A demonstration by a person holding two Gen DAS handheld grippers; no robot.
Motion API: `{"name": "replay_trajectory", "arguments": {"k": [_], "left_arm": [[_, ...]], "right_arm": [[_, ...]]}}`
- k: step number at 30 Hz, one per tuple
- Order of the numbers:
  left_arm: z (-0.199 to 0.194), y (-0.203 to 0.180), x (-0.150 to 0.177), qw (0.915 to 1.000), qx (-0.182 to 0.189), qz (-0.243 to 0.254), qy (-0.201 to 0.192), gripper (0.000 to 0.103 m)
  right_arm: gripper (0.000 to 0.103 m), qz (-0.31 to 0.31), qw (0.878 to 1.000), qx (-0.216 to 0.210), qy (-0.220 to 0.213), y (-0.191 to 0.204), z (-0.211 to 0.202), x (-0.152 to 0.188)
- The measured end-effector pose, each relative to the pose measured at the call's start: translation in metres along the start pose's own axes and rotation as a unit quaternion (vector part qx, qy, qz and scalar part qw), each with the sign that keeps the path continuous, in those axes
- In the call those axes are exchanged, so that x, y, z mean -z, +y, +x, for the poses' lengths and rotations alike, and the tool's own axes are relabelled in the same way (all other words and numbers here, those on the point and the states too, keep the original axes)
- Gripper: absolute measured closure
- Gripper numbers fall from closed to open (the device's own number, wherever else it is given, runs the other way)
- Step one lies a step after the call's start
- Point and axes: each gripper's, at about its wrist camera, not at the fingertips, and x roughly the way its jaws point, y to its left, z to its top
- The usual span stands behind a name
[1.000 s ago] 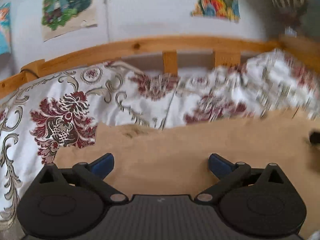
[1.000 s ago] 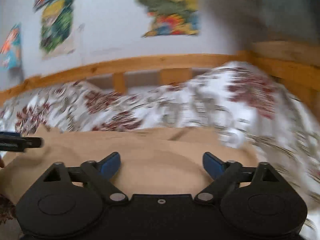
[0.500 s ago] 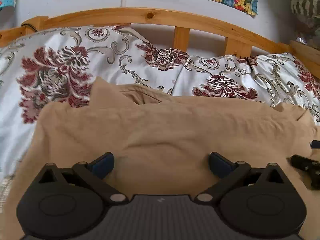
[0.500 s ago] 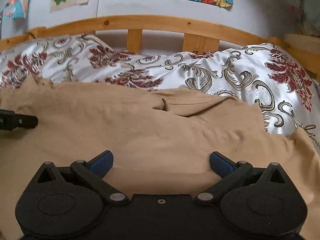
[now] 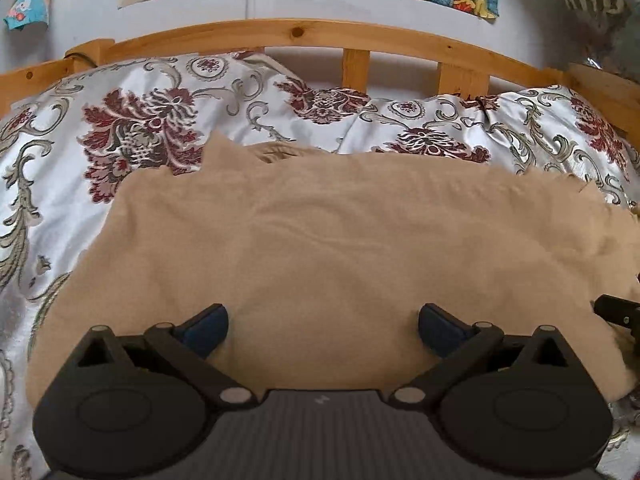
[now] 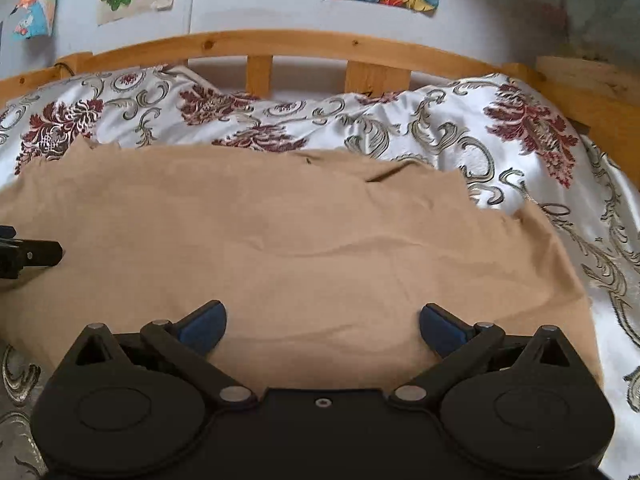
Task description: Fold large clothes
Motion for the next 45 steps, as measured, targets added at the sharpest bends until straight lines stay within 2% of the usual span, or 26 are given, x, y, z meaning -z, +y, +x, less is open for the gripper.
{"name": "replay_trajectory", "arguments": {"k": [3,6,8,11,14,15,19,21,24,27,31,32,33,34,35,36,37,38,39,40,42,44,45], "left_arm": [[-0.024,0.010,0.000,0.9984,0.002,-0.050,0.023,0.001],[-0.058,0.017,0.010,0.9943,0.041,-0.096,0.018,0.001],[-0.075,0.017,0.019,0.9925,0.049,-0.106,0.037,0.001],[-0.083,0.030,0.034,0.9833,0.079,-0.141,0.084,0.001],[-0.077,0.048,0.046,0.9682,0.103,-0.201,0.108,0.001],[-0.073,0.052,0.047,0.9657,0.105,-0.212,0.107,0.001],[-0.049,0.065,0.047,0.9550,0.100,-0.261,0.098,0.001],[-0.037,0.070,0.045,0.9485,0.095,-0.288,0.092,0.001],[-0.026,0.074,0.039,0.9442,0.076,-0.310,0.081,0.001],[-0.019,0.078,0.032,0.9418,0.062,-0.322,0.075,0.001],[-0.023,0.096,0.041,0.9147,0.067,-0.397,0.037,0.003],[-0.024,0.099,0.043,0.9112,0.059,-0.406,0.032,0.011],[-0.025,0.101,0.043,0.9107,0.048,-0.409,0.032,0.023],[-0.026,0.104,0.042,0.9118,0.034,-0.408,0.034,0.039],[-0.026,0.107,0.042,0.9132,0.021,-0.405,0.039,0.046],[-0.027,0.109,0.042,0.9123,0.010,-0.407,0.041,0.065],[-0.028,0.113,0.044,0.9077,0.007,-0.418,0.039,0.072],[-0.031,0.119,0.046,0.8987,0.015,-0.437,0.036,0.077],[-0.034,0.123,0.048,0.8925,0.020,-0.450,0.032,0.089],[-0.039,0.127,0.050,0.8903,0.022,-0.454,0.027,0.094],[-0.049,0.128,0.046,0.8971,0.017,-0.441,0.018,0.098],[-0.064,0.128,0.041,0.9039,0.009,-0.427,0.012,0.099],[-0.071,0.129,0.039,0.9048,0.008,-0.426,0.012,0.099]], "right_arm": [[0.001,0.035,0.999,0.022,0.020,-0.006,-0.023,-0.008],[0.001,0.089,0.996,0.028,0.008,-0.016,-0.058,-0.014],[0.001,0.129,0.991,0.027,0.013,-0.022,-0.079,-0.016],[0.001,0.218,0.975,0.004,0.033,-0.029,-0.105,-0.005],[0.001,0.308,0.948,-0.048,0.062,-0.035,-0.112,0.015],[0.001,0.321,0.943,-0.056,0.074,-0.037,-0.107,0.020],[0.001,0.333,0.939,-0.042,0.082,-0.046,-0.081,0.027],[0.001,0.355,0.932,-0.046,0.060,-0.054,-0.071,0.029],[0.001,0.373,0.926,-0.048,0.031,-0.064,-0.059,0.029],[0.009,0.392,0.919,-0.030,0.009,-0.075,-0.055,0.034],[0.025,0.431,0.902,-0.014,-0.005,-0.093,-0.057,0.043],[0.027,0.438,0.899,-0.011,-0.008,-0.096,-0.058,0.044],[0.034,0.442,0.897,-0.006,-0.007,-0.100,-0.057,0.045],[0.043,0.445,0.896,0.000,-0.006,-0.101,-0.058,0.046],[0.047,0.445,0.895,0.004,-0.005,-0.103,-0.058,0.046],[0.057,0.441,0.897,0.005,-0.004,-0.104,-0.059,0.045],[0.069,0.431,0.902,0.009,-0.005,-0.104,-0.063,0.043],[0.074,0.416,0.909,0.012,-0.006,-0.102,-0.068,0.038],[0.080,0.399,0.917,0.011,-0.010,-0.099,-0.075,0.033],[0.084,0.380,0.925,0.011,-0.018,-0.094,-0.085,0.028],[0.085,0.342,0.939,0.013,-0.028,-0.083,-0.103,0.020],[0.087,0.319,0.947,0.008,-0.035,-0.074,-0.125,0.017],[0.087,0.312,0.949,0.006,-0.036,-0.071,-0.134,0.017]]}}
